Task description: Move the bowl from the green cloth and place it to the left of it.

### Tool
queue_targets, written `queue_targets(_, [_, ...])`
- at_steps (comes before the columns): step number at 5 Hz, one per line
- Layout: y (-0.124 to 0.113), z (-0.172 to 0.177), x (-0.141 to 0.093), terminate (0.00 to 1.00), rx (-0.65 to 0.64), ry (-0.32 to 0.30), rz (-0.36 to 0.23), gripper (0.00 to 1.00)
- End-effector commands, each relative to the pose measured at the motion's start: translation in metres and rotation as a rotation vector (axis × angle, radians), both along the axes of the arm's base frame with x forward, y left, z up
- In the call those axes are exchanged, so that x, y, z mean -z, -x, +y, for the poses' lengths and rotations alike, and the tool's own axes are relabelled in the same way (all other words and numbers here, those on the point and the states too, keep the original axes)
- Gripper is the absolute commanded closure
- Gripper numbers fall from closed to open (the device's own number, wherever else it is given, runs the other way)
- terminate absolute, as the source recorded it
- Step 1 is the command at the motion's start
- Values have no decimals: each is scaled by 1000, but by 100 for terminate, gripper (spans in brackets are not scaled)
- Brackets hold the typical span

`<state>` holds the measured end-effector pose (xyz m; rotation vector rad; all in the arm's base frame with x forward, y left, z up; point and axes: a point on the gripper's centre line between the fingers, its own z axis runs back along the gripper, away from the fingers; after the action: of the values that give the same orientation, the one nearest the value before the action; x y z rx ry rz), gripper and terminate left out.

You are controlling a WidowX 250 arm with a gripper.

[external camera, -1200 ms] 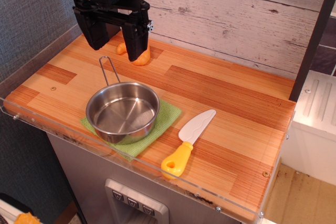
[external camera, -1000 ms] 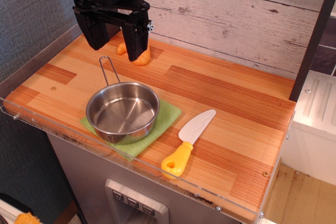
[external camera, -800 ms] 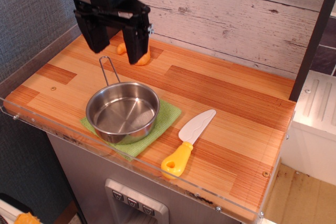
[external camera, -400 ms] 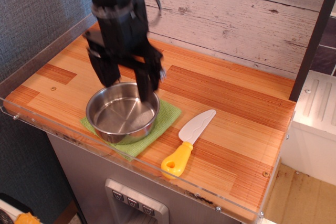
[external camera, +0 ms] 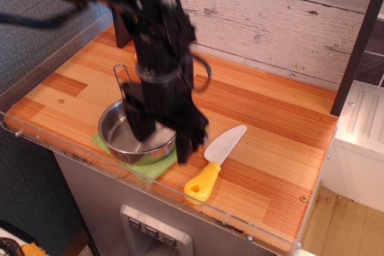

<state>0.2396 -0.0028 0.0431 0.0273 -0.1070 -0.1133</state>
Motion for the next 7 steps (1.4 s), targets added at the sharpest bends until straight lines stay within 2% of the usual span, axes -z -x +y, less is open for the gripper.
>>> queue_targets(1, [-13,-6,17,0,34,-10,15,0])
queue_targets(2, [-20,-7,11,0,53,-15,24,100])
queue_targets(4, [-30,1,-25,0,58,11,-29,100])
queue_targets(6, [-39,15,-45,0,49,48,-41,100])
queue_targets(7, [-41,16,-42,0,52,55,-16,0])
